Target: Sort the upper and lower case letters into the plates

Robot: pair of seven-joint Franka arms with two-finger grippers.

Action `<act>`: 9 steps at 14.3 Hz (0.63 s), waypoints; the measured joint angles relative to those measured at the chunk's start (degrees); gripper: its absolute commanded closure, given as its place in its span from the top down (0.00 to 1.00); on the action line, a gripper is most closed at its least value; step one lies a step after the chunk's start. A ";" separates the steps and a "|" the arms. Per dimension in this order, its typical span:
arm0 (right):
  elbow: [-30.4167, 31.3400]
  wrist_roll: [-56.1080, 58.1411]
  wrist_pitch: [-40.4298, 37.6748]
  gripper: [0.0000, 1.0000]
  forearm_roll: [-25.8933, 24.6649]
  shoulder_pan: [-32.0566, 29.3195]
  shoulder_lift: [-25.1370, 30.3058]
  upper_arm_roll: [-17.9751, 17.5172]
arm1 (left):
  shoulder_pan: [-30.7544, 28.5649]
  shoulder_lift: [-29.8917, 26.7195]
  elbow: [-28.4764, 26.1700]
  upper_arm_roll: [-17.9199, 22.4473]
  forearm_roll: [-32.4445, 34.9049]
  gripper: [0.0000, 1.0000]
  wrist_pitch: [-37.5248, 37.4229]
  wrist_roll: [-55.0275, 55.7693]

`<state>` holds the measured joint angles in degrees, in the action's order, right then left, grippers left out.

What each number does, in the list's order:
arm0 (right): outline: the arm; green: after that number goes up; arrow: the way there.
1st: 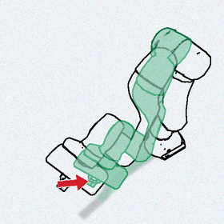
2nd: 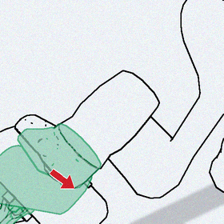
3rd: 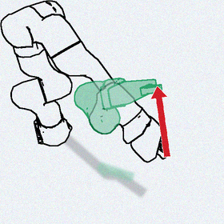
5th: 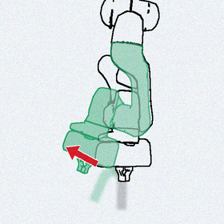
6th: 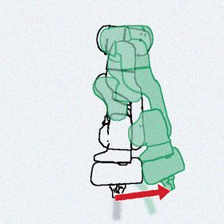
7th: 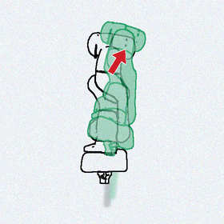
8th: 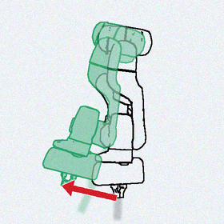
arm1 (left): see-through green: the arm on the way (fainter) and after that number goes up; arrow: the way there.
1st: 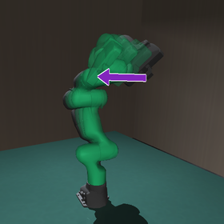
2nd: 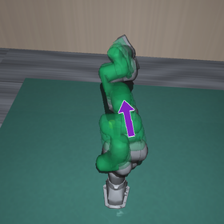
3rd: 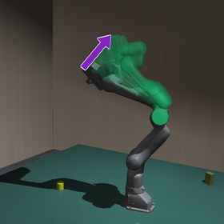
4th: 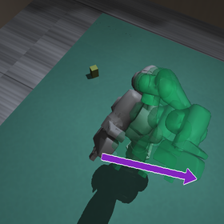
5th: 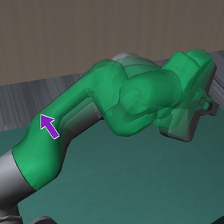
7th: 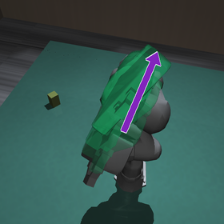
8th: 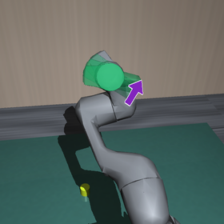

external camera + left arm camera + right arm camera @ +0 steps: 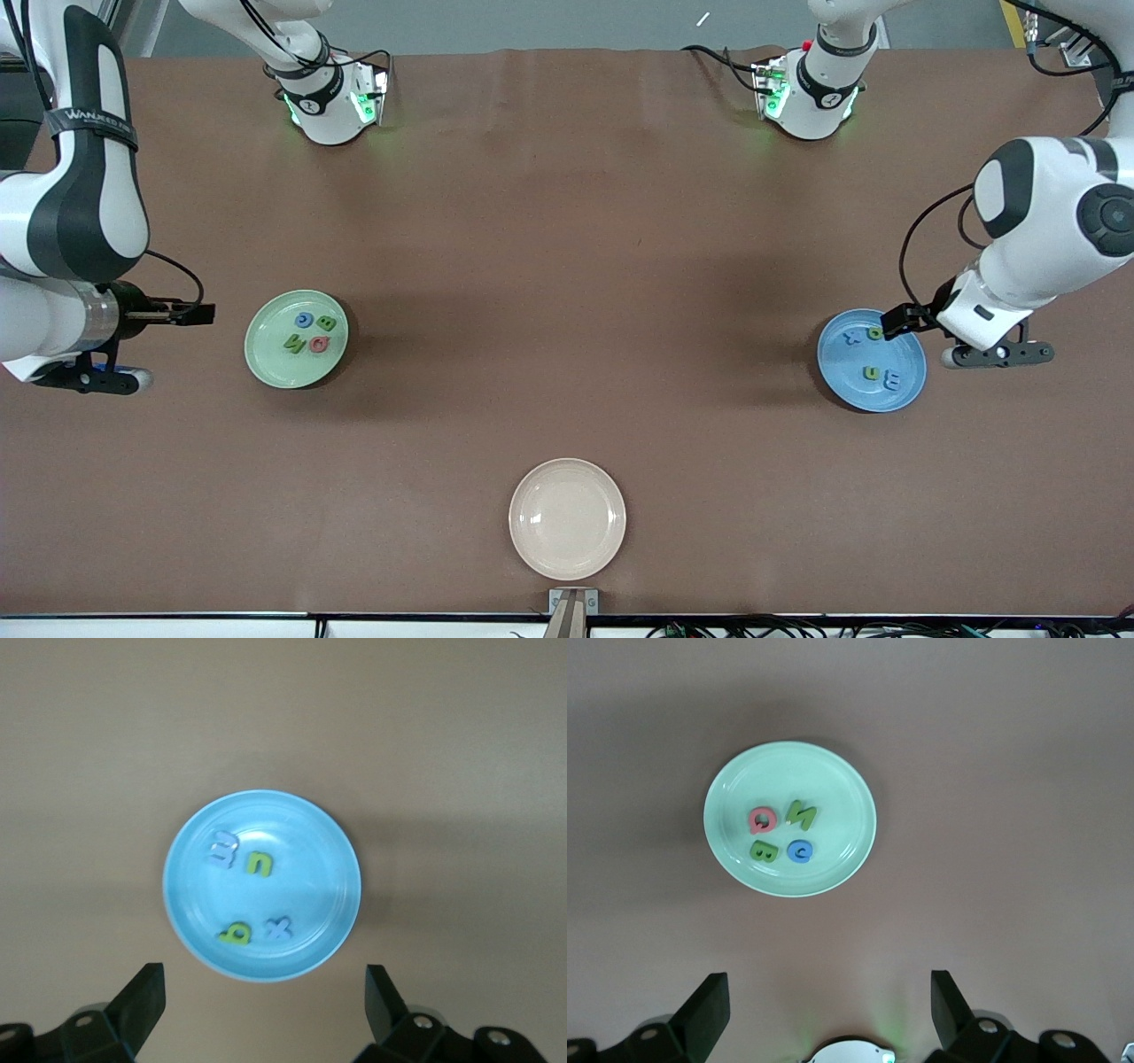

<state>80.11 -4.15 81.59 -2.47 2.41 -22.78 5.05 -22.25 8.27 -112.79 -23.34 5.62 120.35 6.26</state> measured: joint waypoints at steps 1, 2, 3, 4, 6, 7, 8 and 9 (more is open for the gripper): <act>-1.45 0.31 0.06 1.00 -0.04 -0.02 -0.01 0.00 | -0.17 -0.86 1.70 0.00 -0.07 0.99 -2.71 0.00; -2.88 0.97 0.00 1.00 -0.05 -0.02 0.00 0.00 | -0.28 -1.51 3.63 0.02 -0.13 0.99 -5.33 0.00; -3.90 2.09 -0.06 1.00 -0.05 -0.04 0.00 0.00 | -0.40 -2.06 5.58 0.05 -0.16 0.99 -7.59 0.00; -4.53 3.41 -0.06 1.00 -0.07 -0.13 -0.01 0.04 | -0.67 -2.51 7.53 0.11 -0.17 0.99 -9.50 0.00; -4.99 5.82 -0.01 1.00 -0.07 -1.24 -0.02 0.08 | -1.96 -3.26 10.34 0.15 -0.21 0.99 -12.47 -0.15; -5.06 7.14 0.09 1.00 -0.07 -2.13 -0.04 0.08 | -2.49 -3.68 10.89 0.19 -0.24 0.99 -13.09 -0.27; -5.31 8.59 0.37 1.00 -0.04 -3.03 -0.09 0.08 | -2.89 -4.12 11.09 0.21 -0.39 0.99 -13.33 -0.30; -5.85 9.79 0.72 1.00 0.04 -3.74 -0.12 0.08 | -3.12 -4.57 11.17 0.21 -0.99 0.99 -13.40 -0.30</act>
<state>74.26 5.64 82.31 -2.43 -1.33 -22.90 5.13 -25.36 3.70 -101.62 -23.13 4.63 106.95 5.96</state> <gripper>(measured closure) 0.000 0.004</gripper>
